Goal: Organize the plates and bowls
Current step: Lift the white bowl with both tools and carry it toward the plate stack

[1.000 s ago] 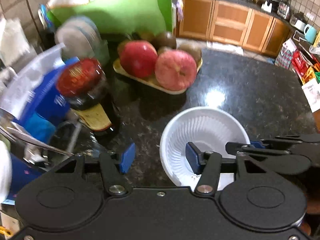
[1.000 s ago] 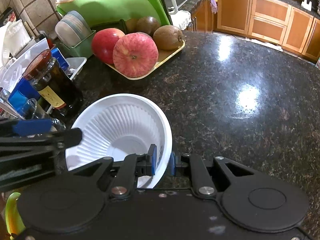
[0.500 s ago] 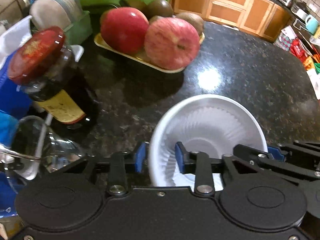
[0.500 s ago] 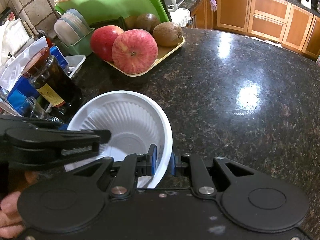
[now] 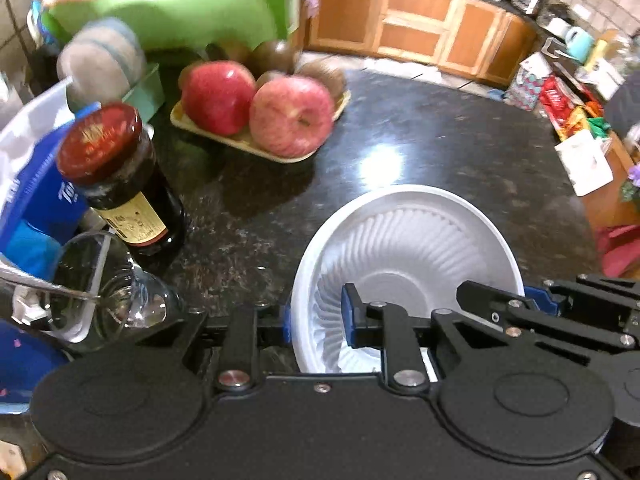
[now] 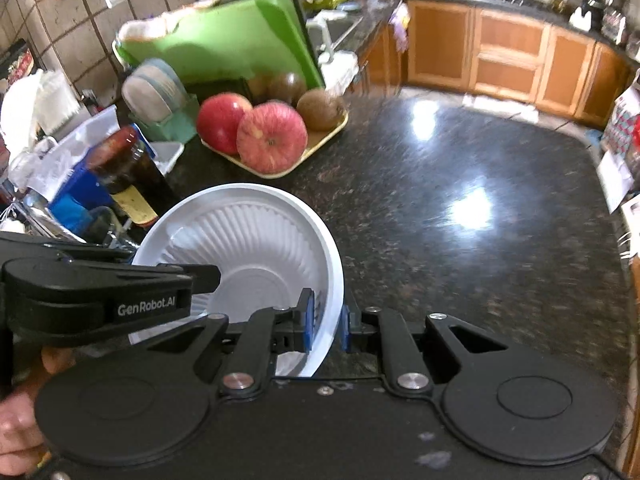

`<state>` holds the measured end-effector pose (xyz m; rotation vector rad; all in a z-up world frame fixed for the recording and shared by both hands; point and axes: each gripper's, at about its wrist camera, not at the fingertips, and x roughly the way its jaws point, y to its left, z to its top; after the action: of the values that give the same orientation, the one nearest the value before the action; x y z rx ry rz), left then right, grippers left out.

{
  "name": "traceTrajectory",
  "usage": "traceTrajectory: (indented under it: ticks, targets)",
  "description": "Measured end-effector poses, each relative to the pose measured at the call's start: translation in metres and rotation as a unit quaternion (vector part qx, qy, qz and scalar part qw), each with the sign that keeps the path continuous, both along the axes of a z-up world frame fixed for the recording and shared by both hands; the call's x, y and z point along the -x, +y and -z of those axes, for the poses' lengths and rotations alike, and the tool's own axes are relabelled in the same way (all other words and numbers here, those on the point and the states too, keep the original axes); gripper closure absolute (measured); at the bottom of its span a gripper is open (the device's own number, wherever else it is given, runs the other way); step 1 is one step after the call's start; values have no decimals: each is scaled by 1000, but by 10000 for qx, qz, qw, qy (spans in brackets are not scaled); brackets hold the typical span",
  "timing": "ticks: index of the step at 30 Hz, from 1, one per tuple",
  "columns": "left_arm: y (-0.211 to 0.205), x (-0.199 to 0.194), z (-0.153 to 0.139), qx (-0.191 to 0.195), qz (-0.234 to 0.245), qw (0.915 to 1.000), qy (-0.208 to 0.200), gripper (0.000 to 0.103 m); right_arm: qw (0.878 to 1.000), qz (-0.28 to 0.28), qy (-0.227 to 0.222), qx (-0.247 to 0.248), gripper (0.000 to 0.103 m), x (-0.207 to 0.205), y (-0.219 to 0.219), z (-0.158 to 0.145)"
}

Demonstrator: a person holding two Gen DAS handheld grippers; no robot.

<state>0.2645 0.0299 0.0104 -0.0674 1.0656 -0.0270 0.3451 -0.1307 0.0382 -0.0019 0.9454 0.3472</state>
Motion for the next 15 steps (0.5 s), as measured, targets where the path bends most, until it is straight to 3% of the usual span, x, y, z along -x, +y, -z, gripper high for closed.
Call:
traceTrajectory:
  ticks: [7, 15]
  targets:
    - [-21, 60, -39, 47, 750, 9964, -404, 74, 9983, 366, -447, 31, 89, 77, -27, -43]
    - [-45, 117, -55, 146, 1831, 9813, -584, 74, 9930, 972, -662, 117, 88, 166, -52, -57]
